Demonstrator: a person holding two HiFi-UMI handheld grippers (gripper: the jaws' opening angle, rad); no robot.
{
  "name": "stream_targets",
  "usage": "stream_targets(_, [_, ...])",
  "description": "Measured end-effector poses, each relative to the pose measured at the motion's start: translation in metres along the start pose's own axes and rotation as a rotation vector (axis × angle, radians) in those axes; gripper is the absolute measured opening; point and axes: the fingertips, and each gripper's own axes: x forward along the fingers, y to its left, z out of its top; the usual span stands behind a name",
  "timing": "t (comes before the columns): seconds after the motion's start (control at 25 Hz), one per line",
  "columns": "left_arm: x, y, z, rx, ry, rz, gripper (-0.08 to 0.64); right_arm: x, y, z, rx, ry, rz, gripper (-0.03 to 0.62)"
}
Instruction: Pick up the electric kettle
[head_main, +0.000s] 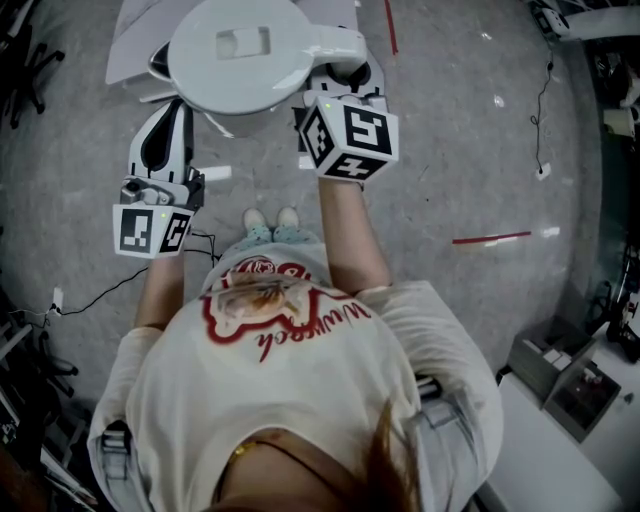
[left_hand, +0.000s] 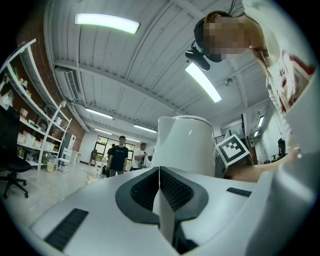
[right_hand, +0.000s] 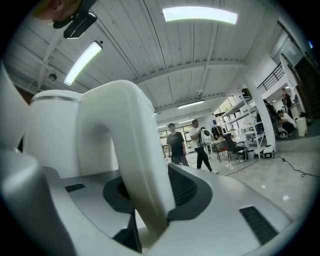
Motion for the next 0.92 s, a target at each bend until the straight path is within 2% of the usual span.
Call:
stream_targets(0.24, [-0.001,-0.003,0.000,-0.009,0.002,0.003,0.012,-0.002,0.001,0.005,-0.047,0.000,-0.010,0.124])
stream_targets(0.92, [-0.009,-0.003,-0.008,-0.024,0.002,0.023,0.012,-0.004,0.003,-0.008,-0.034,0.023,0.000,0.124])
